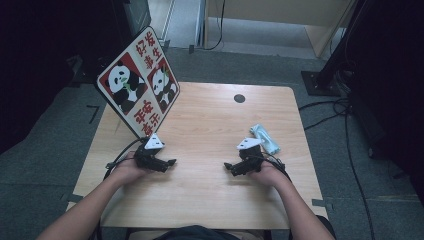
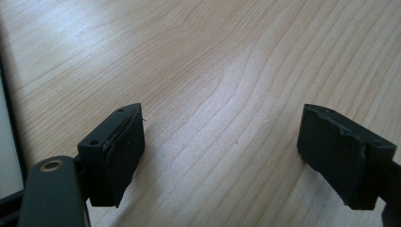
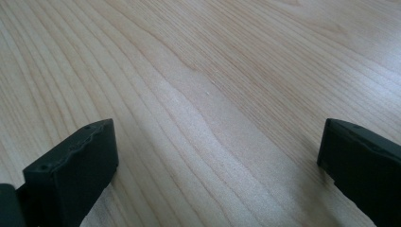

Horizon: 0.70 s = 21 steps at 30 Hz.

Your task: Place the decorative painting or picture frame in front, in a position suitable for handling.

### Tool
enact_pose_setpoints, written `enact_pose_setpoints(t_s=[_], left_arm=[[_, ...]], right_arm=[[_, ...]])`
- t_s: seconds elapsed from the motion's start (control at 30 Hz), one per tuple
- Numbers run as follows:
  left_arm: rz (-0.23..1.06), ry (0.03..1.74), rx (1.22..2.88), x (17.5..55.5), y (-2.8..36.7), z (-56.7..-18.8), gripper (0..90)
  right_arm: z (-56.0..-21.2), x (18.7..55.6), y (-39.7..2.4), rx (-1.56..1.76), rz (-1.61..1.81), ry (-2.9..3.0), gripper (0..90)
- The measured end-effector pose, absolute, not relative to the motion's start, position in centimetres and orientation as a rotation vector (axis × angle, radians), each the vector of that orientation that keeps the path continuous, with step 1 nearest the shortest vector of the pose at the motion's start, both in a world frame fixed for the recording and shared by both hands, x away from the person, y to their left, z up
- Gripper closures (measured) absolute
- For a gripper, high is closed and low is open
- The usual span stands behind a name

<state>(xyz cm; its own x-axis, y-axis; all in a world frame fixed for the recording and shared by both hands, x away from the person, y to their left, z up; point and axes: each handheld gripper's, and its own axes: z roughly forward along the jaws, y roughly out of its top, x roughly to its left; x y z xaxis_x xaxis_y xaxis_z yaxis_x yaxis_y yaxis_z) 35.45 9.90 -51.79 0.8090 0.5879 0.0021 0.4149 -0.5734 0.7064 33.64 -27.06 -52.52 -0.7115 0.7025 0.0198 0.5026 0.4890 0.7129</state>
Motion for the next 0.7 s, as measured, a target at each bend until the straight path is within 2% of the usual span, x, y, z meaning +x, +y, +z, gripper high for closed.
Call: enact_pose_setpoints(t_s=[0.53, 0.67, 0.7], left_arm=[[0.277, 0.685, 2.305, 35.7, 10.37, -51.51, 15.9], [0.236, 0.692, 2.314, 35.83, 10.64, -51.2, 17.7], [0.229, 0.69, 2.313, 35.84, 10.77, -51.06, 21.9]], right_arm=[[-52.5, 33.72, -26.97, 1.025, 1.044, 2.464, 0.0], [-52.5, 33.72, -26.96, 1.026, 1.043, 2.464, 0.0], [-52.5, 33.73, -26.97, 1.026, 1.043, 2.464, 0.0]])
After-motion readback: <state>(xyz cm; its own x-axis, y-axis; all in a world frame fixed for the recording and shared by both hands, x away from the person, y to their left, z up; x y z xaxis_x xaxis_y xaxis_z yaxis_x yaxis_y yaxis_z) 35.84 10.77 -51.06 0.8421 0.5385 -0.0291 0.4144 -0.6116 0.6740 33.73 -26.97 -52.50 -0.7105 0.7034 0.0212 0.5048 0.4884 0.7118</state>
